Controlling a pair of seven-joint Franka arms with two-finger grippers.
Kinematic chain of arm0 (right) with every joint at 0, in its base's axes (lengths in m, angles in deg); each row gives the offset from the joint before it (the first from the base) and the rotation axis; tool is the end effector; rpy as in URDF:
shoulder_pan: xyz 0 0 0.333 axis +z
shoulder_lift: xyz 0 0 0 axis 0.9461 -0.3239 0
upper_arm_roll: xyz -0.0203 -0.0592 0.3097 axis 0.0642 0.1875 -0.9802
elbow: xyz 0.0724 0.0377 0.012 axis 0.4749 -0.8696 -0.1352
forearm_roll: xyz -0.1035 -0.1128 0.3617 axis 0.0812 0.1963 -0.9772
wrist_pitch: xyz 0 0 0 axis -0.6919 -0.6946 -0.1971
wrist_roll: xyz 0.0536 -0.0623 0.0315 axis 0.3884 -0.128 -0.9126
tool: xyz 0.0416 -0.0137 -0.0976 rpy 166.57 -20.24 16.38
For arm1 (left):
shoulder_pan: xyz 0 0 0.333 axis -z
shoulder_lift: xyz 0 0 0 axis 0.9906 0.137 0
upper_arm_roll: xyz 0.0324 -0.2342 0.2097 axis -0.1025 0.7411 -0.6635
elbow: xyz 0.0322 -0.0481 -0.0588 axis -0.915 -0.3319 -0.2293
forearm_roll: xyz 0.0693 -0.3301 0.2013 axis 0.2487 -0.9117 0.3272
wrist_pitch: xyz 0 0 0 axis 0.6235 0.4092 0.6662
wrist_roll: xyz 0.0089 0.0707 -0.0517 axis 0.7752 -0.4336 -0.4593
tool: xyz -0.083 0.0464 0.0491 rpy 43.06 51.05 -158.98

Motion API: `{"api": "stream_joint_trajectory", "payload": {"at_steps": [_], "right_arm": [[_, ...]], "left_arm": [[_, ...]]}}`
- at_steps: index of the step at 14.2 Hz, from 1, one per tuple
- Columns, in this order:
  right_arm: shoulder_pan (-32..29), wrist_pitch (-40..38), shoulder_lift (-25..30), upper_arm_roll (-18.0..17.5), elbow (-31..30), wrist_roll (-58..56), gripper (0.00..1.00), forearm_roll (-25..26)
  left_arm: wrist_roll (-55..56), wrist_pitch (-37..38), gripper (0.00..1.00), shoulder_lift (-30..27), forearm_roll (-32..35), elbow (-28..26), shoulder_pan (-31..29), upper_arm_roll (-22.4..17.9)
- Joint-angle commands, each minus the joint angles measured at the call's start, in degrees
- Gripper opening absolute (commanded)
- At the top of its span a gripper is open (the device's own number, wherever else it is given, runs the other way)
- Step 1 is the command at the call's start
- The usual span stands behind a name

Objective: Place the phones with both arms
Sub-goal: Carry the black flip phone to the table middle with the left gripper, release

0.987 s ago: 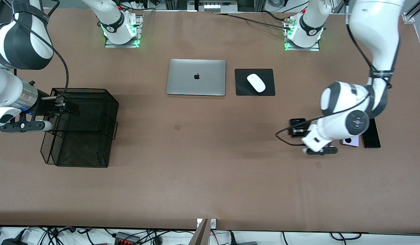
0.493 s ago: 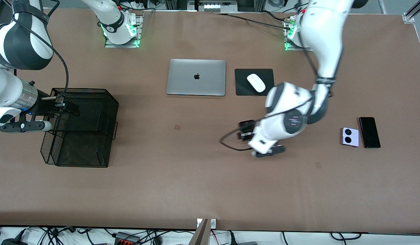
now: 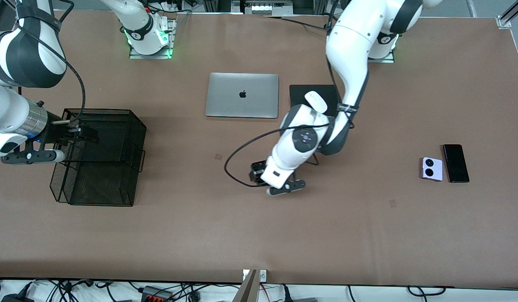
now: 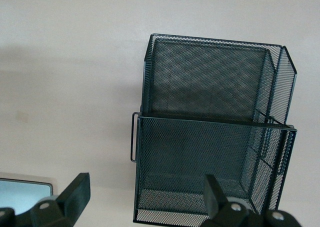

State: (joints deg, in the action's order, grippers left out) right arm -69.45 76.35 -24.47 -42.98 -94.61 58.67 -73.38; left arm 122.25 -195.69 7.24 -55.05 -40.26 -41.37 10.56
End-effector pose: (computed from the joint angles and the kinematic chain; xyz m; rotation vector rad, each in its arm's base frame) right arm 0.6232 0.0189 0.4790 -3.1215 -0.1009 0.1118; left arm 0.6367 -0.4728 0.2459 2.7597 0.5271 0.0222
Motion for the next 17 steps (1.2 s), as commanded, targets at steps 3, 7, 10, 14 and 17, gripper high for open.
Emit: {"api": "stream_joint_trajectory", "payload": {"at_steps": [3, 7, 10, 14, 17], "right_arm": [[0.37, 0.05, -0.32, -0.22, 0.95, 0.07, 1.0, -0.45], [2.05, -0.21, -1.37, -0.14, 1.04, -0.37, 1.0, -0.36], [2.05, 0.05, -1.9, -0.22, 1.04, -0.37, 1.0, -0.71], [3.19, 2.42, -4.71, -0.22, 1.04, 0.07, 1.0, -0.98], [3.45, 3.39, -5.6, -0.22, 0.95, 0.07, 1.0, -0.89]], "left_arm": [[13.33, 0.61, 0.43, 5.76, -0.61, 8.48, 4.68, -1.14], [-2.96, -1.49, 0.43, 6.73, 5.71, 9.64, 5.92, -0.88], [-9.61, -4.92, 0.43, 7.96, 5.81, 8.85, 7.06, -0.79], [-8.47, -4.75, 0.43, 10.86, 5.9, 8.84, 9.08, -0.88], [-8.11, -4.75, 0.51, 11.22, 6.68, 8.06, 9.7, -1.05]]}}
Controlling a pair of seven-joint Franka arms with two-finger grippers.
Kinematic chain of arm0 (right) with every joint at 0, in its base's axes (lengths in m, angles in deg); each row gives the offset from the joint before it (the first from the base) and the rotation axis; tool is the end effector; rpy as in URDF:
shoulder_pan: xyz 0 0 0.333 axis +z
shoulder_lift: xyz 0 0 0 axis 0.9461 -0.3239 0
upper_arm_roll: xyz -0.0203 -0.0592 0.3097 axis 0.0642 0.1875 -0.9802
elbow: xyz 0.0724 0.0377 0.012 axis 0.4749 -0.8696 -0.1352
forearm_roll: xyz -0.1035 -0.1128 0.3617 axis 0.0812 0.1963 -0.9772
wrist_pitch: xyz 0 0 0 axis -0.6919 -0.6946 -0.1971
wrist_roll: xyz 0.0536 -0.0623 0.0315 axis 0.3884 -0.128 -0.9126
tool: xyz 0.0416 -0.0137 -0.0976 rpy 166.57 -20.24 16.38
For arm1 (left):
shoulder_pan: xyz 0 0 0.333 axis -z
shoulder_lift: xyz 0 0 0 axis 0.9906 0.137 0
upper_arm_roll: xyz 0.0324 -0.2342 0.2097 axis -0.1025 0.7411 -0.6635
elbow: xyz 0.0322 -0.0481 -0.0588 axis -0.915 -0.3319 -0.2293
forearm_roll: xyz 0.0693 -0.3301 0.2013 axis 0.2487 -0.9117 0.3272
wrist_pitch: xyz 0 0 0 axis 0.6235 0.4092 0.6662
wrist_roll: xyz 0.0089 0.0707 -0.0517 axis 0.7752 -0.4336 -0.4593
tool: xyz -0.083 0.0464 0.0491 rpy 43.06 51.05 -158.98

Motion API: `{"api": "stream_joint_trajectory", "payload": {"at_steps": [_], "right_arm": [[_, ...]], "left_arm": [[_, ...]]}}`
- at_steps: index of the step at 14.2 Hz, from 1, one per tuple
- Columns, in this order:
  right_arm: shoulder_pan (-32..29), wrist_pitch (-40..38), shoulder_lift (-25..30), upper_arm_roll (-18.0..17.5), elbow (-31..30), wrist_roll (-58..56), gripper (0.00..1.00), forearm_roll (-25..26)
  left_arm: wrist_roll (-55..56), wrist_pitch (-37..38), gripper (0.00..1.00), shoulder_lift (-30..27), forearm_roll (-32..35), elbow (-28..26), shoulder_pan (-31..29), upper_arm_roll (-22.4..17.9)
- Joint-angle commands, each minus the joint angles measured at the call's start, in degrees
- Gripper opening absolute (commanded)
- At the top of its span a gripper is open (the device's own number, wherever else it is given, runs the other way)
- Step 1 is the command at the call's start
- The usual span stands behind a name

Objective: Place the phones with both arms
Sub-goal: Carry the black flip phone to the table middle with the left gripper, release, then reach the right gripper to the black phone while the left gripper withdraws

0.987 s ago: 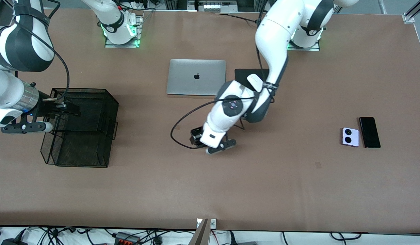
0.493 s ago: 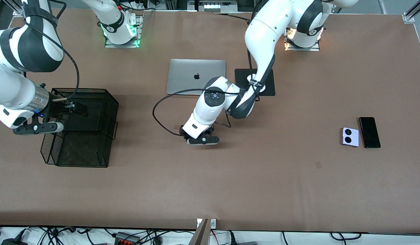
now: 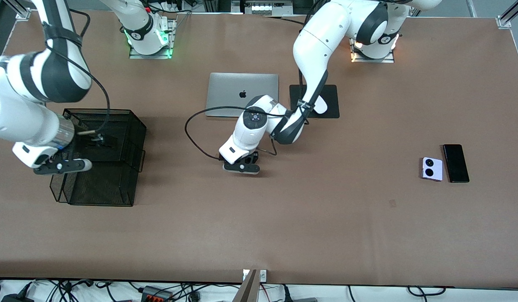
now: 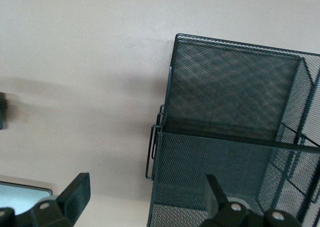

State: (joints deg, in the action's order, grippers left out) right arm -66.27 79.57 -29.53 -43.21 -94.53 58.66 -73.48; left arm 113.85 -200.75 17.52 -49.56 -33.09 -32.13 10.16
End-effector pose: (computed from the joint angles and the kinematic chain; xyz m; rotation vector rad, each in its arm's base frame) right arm 0.6382 0.0572 0.4282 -3.1155 -0.1910 0.1606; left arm 0.5618 -0.5745 0.1726 2.8641 0.0160 0.1571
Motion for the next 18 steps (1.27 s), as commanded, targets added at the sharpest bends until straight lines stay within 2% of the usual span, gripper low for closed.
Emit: {"api": "stream_joint_trajectory", "payload": {"at_steps": [1, 2, 3, 7, 10, 12, 15, 18], "right_arm": [[0.27, -0.01, -0.53, 0.01, 0.96, 0.08, 1.0, -0.7], [0.36, -0.36, -0.45, 0.01, 1.05, 0.08, 1.0, -0.7], [0.36, -0.36, -0.36, 0.01, 1.05, 0.26, 1.0, -0.7], [2.55, 0.87, -0.36, 0.01, 1.14, -0.36, 1.0, -0.79], [3.34, 1.92, -0.36, 0.01, 1.14, 0.08, 1.0, -0.88], [4.31, 2.54, -0.44, 0.01, 1.14, 0.26, 1.0, -0.88], [5.37, 2.54, -0.53, 0.01, 1.14, 0.43, 1.0, -0.97], [7.3, 3.94, -0.97, 0.01, 1.05, 0.43, 1.0, -1.58]], "left_arm": [[0.28, 0.22, 0.77, 1.11, 1.12, 0.79, 0.37, -0.75], [0.37, 0.22, 0.85, 1.11, 1.12, 0.79, 0.37, -0.75], [0.55, 0.22, 1.0, 1.11, 1.2, 0.79, 0.46, -1.01], [0.37, 1.88, 1.0, -1.25, 1.29, 0.88, -0.68, -1.19], [-1.81, 9.51, 1.0, -6.87, 1.47, 0.7, -4.36, -1.1], [-5.67, 12.25, 1.0, -11.44, 4.7, -0.08, -9.36, -0.4], [-12.97, 16.03, 1.0, -18.9, 5.69, -5.52, -17.36, 2.59], [-18.42, 21.99, 1.0, -25.86, 5.77, -10.28, -23.6, 3.38]]}}
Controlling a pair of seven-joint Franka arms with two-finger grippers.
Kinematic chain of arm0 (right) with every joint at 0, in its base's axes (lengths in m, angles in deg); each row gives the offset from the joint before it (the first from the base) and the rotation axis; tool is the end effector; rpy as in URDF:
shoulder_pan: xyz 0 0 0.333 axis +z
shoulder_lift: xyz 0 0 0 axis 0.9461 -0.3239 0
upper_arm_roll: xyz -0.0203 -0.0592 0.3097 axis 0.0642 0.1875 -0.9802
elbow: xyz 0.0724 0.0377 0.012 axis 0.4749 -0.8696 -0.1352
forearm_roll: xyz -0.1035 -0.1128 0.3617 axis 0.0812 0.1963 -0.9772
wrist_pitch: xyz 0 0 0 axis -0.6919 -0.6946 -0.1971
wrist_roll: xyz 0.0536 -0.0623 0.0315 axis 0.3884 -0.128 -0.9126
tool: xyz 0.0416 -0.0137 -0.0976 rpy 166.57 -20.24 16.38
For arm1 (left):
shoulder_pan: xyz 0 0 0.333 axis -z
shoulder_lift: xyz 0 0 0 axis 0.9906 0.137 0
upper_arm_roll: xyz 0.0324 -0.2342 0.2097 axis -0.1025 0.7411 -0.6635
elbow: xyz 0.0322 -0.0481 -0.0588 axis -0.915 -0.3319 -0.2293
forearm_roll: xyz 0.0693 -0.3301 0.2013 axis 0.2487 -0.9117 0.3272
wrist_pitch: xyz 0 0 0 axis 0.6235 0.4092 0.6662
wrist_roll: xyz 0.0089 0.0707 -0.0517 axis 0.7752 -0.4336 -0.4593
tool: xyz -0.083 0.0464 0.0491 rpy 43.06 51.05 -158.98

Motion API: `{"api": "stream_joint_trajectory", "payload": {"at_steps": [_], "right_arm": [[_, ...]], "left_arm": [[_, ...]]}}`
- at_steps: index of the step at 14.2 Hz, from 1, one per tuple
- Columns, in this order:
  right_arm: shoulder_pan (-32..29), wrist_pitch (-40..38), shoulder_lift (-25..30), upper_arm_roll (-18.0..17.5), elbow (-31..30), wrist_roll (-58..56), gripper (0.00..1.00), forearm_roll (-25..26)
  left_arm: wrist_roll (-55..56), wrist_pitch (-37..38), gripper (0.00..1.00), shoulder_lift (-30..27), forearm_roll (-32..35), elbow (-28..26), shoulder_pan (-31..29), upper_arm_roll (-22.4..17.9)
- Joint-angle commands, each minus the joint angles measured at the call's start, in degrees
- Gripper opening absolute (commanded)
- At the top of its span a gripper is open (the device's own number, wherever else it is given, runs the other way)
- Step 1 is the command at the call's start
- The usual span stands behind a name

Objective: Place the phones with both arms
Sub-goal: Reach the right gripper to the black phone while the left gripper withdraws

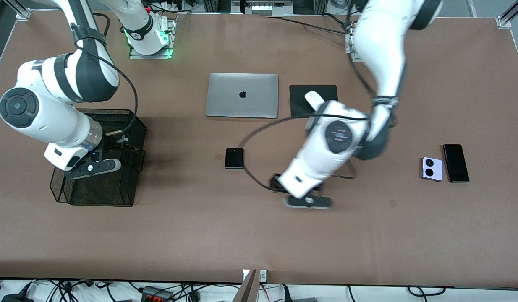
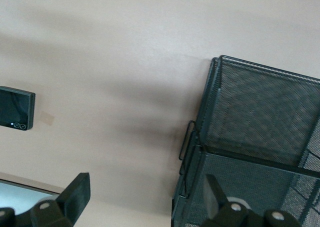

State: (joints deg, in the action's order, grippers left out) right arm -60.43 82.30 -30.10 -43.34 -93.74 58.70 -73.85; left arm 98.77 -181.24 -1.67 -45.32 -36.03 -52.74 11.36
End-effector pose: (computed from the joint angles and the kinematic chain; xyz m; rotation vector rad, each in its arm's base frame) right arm 0.6374 0.1252 0.4320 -3.0998 -0.3475 0.0822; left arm 0.7054 -0.3470 0.3768 2.9162 0.0322 0.1796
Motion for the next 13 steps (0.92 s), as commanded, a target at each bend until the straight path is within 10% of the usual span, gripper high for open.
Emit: {"api": "stream_joint_trajectory", "payload": {"at_steps": [1, 13], "right_arm": [[2.51, 2.26, -1.1, 0.14, 0.25, 0.39, 1.0, -1.56], [22.02, 16.59, -22.18, 0.23, 10.96, 28.85, 1.0, -0.86]], "left_arm": [[-5.53, 5.04, 1.0, -7.81, 1.53, -7.6, -5.55, 2.7], [-25.31, 19.04, 1.0, -10.99, 9.09, -7.52, -23.74, 2.44]]}}
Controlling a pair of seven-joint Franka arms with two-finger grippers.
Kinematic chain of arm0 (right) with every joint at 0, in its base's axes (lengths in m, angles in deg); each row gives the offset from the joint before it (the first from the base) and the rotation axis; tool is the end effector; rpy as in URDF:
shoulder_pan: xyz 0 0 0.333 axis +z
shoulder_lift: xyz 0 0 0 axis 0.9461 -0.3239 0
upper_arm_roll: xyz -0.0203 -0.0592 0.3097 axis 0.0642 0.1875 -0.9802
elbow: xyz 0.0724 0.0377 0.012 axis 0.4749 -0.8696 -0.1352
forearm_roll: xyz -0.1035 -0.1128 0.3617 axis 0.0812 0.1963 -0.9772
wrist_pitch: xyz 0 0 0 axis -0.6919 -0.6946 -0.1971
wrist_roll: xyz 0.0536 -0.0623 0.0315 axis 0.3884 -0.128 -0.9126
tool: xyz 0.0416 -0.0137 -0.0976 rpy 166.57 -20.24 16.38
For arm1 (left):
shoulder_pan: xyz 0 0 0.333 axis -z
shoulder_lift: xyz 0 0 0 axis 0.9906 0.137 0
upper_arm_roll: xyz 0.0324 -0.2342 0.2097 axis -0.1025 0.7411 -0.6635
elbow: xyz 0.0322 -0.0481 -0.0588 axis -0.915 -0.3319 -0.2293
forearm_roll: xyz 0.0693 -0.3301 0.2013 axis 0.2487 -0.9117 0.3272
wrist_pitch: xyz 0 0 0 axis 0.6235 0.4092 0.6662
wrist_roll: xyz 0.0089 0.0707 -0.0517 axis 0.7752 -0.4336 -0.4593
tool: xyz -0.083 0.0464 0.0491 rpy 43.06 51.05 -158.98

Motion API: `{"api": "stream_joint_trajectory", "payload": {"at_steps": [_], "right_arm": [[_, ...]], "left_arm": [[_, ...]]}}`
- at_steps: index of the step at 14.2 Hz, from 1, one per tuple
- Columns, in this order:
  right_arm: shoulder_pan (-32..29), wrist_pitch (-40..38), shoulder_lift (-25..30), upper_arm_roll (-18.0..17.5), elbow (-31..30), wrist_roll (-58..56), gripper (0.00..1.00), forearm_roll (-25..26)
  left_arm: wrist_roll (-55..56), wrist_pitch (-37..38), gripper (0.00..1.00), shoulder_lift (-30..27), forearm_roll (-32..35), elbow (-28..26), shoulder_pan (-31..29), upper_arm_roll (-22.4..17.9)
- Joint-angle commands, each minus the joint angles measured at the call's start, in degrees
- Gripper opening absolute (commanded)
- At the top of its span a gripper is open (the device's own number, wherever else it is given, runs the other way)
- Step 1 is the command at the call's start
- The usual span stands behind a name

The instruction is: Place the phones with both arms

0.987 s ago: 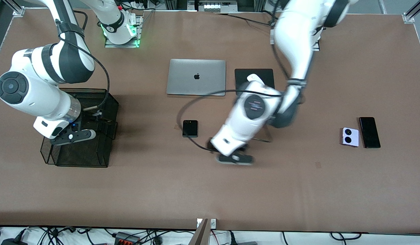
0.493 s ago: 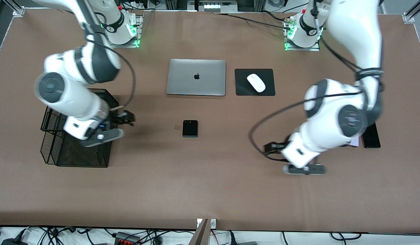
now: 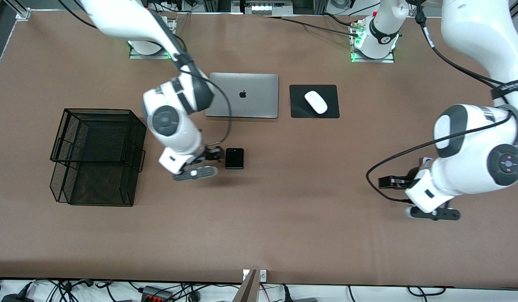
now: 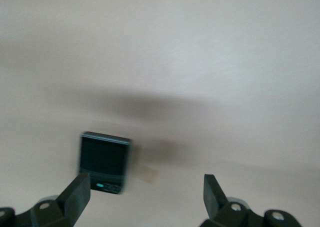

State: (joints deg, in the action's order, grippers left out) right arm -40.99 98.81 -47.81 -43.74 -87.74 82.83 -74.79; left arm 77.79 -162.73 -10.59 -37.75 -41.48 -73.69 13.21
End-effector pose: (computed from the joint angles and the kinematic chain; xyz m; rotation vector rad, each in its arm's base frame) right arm 0.6118 0.3651 0.2945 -3.0830 -0.2030 -0.0171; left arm 0.7285 -0.0761 0.4166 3.0717 -0.0826 -0.1073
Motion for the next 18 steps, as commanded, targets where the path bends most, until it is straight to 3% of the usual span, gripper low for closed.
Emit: {"api": "stream_joint_trajectory", "payload": {"at_steps": [1, 4, 5, 9, 11, 15, 18], "right_arm": [[3.2, 0.95, -5.71, 0.71, 5.33, 6.22, 1.0, 0.17], [3.9, 4.74, -8.35, 0.62, 5.33, 9.65, 1.0, -0.1], [4.6, 4.74, -8.97, 0.62, 5.24, 10.18, 1.0, 0.08], [5.05, 4.74, -10.29, 0.62, 5.07, 12.9, 1.0, 0.08], [6.1, 4.74, -11.17, 0.71, 5.07, 13.96, 1.0, 0.34], [6.28, 4.48, -11.61, 0.79, 4.8, 13.88, 1.0, 1.31], [6.28, 4.3, -11.96, 0.79, 4.63, 13.35, 1.0, 1.31]], "left_arm": [[-6.78, 0.61, 1.0, -2.07, 1.43, -2.25, -3.94, 0.6], [-11.02, -0.61, 1.0, -2.07, 1.78, -5.23, -7.54, 0.77], [-11.98, -4.1, 1.0, -2.59, 2.04, -8.11, -7.9, 0.86], [-15.25, -25.46, 1.0, -12.24, 2.04, -33.31, -7.99, 0.86], [-16.64, -30.22, 1.0, -14.54, 1.96, -40.01, -8.86, 0.77], [-28.85, -38.32, 1.0, -15.6, 2.04, -48.38, -14.49, 1.04], [-35.7, -49.02, 1.0, -14.99, 3.01, -54.09, -17.47, 1.04]]}}
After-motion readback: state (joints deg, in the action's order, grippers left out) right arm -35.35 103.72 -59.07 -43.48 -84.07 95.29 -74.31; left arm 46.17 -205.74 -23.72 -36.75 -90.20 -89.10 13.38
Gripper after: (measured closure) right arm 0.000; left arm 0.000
